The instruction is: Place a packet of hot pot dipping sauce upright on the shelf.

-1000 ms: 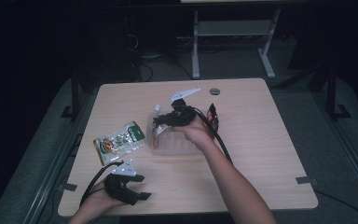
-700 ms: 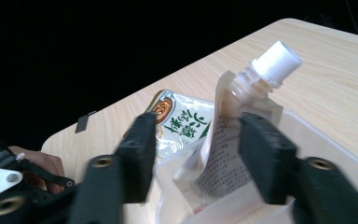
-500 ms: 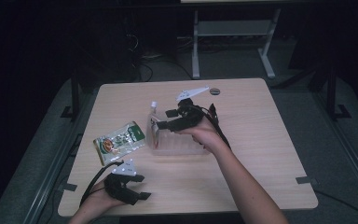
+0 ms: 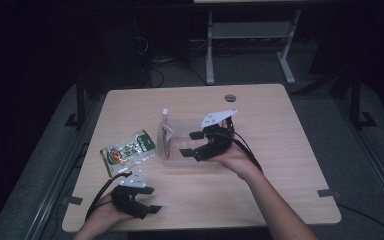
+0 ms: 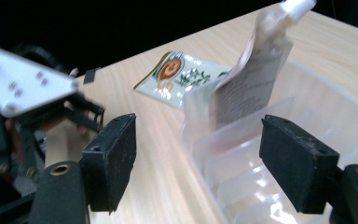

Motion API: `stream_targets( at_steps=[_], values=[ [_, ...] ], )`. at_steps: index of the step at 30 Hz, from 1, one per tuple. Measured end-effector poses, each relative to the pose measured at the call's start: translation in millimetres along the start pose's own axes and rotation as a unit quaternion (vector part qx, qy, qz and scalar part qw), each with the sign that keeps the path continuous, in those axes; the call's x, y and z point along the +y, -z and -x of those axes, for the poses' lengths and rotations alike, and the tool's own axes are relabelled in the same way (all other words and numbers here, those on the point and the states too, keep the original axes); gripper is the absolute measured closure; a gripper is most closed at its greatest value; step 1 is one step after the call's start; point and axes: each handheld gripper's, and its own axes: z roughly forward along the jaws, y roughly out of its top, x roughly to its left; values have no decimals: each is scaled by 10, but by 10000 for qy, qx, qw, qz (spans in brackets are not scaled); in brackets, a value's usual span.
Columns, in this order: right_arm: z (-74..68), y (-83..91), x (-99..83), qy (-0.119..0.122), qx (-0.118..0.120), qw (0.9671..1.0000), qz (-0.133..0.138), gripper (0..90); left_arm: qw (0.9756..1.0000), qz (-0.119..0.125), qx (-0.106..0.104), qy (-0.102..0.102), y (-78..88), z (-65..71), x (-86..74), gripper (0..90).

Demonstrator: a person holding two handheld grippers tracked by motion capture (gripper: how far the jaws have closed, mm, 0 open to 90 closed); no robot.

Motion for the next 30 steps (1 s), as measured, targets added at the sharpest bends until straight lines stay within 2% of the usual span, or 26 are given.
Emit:
stream_targets(
  at_steps=[4,8,10,17,20,22,24,25,27,29,30],
  values=[
    [-47,115,-192,32,63,10000,49,268,10000,-20,20,6,1,2,2,289],
    [-71,196,-298,69,49,9999,63,267,10000,0,22,28,-1,7,1,289],
    [-93,275,-392,117,-101,9999,-23,267,10000,-13,20,11,4,5,2,293],
    [-140,411,-617,93,-162,9997,-144,267,10000,20,28,69,12,-1,-6,293],
    [-164,479,-754,34,-147,9997,-185,261,10000,2,54,28,26,-9,-13,293],
    [-181,517,-854,-19,-192,9996,-210,253,9999,56,68,110,25,1,-18,294],
    [-188,551,-957,-82,-194,9995,-230,247,9999,64,98,93,40,-9,-19,293],
    [-194,587,-1053,-108,-247,9992,-294,244,9999,39,120,41,50,-18,-22,293],
    [-204,630,-1145,-194,-365,9985,-352,241,9998,81,160,78,68,-23,-26,293],
    [-200,651,-1195,-180,-390,9985,-343,241,9997,55,250,16,95,-46,-29,294],
    [-207,673,-1241,-251,-403,9983,-349,240,9996,64,263,50,109,-52,-29,294]
  ],
)
